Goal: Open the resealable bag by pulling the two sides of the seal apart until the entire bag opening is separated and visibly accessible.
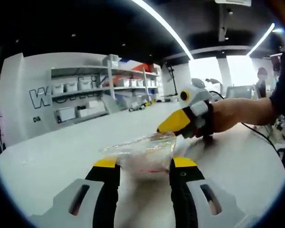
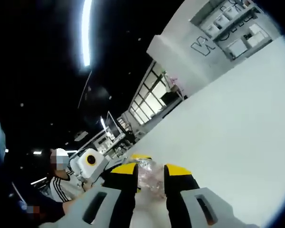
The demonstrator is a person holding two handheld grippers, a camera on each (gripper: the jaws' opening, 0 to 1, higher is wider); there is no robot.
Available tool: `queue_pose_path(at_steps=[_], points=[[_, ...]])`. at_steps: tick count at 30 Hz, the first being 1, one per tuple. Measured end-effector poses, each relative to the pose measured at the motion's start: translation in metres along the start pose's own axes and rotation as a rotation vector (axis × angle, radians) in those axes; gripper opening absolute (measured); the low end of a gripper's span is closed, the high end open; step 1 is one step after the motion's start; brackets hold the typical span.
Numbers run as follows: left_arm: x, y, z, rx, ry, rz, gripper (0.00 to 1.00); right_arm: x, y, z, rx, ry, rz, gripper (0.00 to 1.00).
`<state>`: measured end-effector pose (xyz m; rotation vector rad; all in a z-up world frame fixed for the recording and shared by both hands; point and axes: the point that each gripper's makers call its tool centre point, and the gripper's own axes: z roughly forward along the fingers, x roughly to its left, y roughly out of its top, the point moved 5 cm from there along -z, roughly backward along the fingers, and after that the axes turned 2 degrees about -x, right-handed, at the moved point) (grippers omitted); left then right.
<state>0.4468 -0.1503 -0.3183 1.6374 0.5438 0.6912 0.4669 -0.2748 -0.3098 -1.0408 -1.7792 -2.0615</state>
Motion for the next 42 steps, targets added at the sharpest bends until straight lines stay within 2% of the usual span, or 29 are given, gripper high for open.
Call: queue_pose_path(at_steps=[22, 30, 42], points=[[0.001, -0.001, 0.001, 0.007, 0.006, 0.007, 0.41, 0.008, 0.004, 0.0, 0.031, 0.02, -0.017, 0.18], [0.0, 0.0, 0.0, 0.003, 0.004, 0.009, 0.41, 0.013, 0.011, 0.003, 0.05, 0.027, -0.043, 0.18], [-0.001, 0.001, 0.0, -0.001, -0.001, 0.041, 0.4, 0.022, 0.016, 0.007, 0.147, 0.042, -0.149, 0.22]])
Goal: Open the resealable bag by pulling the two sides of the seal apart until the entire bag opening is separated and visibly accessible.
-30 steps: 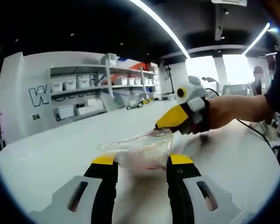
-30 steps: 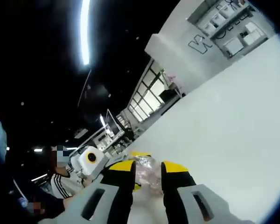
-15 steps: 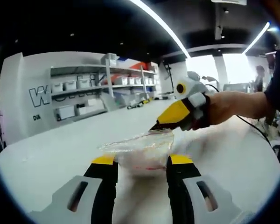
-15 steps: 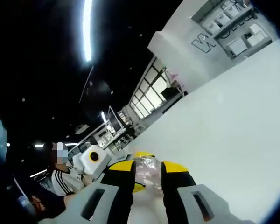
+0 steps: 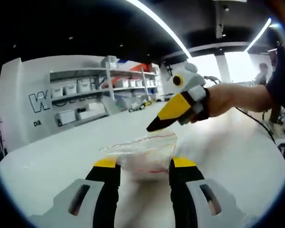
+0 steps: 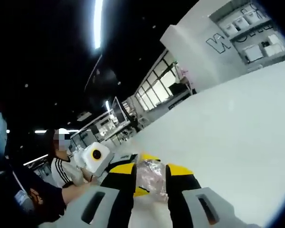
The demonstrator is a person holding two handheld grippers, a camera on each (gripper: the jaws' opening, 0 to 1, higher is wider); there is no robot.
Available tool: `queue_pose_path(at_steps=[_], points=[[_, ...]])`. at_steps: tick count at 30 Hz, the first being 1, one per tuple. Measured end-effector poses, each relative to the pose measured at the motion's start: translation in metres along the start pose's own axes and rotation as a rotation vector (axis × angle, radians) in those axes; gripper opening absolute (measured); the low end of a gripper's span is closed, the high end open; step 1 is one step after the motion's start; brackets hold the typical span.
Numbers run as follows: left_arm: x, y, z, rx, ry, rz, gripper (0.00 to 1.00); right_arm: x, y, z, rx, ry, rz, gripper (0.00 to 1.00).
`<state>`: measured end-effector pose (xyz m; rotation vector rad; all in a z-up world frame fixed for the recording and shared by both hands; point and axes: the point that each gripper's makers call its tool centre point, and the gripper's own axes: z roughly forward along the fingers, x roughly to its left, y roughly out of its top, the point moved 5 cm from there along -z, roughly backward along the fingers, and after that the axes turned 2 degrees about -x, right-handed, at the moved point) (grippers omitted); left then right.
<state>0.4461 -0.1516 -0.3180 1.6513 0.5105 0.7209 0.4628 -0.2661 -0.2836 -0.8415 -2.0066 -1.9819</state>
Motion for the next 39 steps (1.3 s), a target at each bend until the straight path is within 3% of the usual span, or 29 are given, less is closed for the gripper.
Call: queue_pose_path(at_steps=[19, 39], points=[[-0.002, 0.002, 0.0, -0.014, -0.01, 0.062, 0.39, 0.008, -0.004, 0.002, 0.107, -0.01, -0.102, 0.23], [-0.002, 0.003, 0.0, -0.01, -0.008, 0.073, 0.39, 0.013, -0.007, 0.002, 0.184, -0.034, -0.201, 0.25]])
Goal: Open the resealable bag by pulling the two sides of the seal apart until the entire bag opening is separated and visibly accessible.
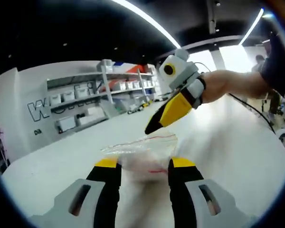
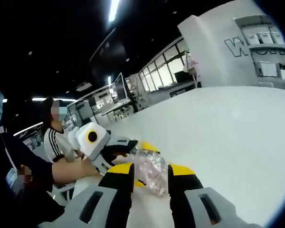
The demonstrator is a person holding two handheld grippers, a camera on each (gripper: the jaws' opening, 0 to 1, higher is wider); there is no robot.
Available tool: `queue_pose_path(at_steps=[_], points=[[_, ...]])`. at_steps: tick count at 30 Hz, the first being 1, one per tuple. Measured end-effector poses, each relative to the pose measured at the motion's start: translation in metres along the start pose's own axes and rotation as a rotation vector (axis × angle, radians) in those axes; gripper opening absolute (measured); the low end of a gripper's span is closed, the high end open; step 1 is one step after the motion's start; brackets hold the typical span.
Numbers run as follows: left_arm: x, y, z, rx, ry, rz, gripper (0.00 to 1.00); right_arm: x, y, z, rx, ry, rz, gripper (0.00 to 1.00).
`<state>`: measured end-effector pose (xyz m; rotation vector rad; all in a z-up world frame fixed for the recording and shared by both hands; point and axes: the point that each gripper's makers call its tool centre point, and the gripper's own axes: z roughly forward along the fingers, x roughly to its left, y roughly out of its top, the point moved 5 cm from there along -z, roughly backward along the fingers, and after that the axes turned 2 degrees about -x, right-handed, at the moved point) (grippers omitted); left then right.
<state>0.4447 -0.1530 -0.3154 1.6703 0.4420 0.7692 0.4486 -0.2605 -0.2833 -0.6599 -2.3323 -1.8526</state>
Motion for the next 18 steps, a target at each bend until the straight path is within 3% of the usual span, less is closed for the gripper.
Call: queue_pose_path(at_steps=[18], points=[[-0.0021, 0.0017, 0.0006, -0.005, -0.005, 0.019, 0.39, -0.0006, -0.0012, 0.0039, 0.027, 0.004, -0.02, 0.25]])
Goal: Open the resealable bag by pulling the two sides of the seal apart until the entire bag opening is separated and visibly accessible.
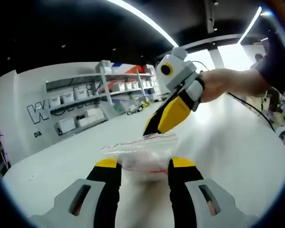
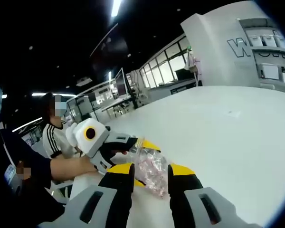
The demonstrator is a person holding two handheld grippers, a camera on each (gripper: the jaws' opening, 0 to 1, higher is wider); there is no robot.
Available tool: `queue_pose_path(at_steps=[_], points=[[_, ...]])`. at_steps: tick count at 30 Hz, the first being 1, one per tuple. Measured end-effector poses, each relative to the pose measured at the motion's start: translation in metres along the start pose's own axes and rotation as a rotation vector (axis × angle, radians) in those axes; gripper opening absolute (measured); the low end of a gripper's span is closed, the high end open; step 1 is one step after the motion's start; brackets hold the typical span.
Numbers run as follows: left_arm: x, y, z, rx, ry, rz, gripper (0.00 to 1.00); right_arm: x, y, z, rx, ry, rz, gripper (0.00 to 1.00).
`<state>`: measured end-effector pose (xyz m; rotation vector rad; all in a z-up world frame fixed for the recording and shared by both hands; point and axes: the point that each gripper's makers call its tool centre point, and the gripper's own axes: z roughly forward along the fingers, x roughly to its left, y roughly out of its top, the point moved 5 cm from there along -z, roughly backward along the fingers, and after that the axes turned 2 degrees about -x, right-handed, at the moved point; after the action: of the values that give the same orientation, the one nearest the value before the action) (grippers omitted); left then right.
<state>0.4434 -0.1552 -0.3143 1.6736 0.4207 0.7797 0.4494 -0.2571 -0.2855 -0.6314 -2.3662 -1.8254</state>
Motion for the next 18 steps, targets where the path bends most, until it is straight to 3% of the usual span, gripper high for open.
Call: queue_pose_path(at_steps=[9, 12, 18], points=[[-0.0022, 0.0018, 0.0, -0.005, -0.005, 0.027, 0.38, 0.0029, -0.0022, 0.0007, 0.022, 0.008, -0.011, 0.25], [-0.0032, 0.0032, 0.0, -0.006, -0.006, 0.079, 0.38, 0.0027, -0.0026, 0.0018, 0.027, 0.008, -0.013, 0.25], [-0.0052, 0.0045, -0.0003, -0.01, -0.01, 0.093, 0.38, -0.0024, 0.0053, -0.0005, 0.006, -0.01, -0.017, 0.24]])
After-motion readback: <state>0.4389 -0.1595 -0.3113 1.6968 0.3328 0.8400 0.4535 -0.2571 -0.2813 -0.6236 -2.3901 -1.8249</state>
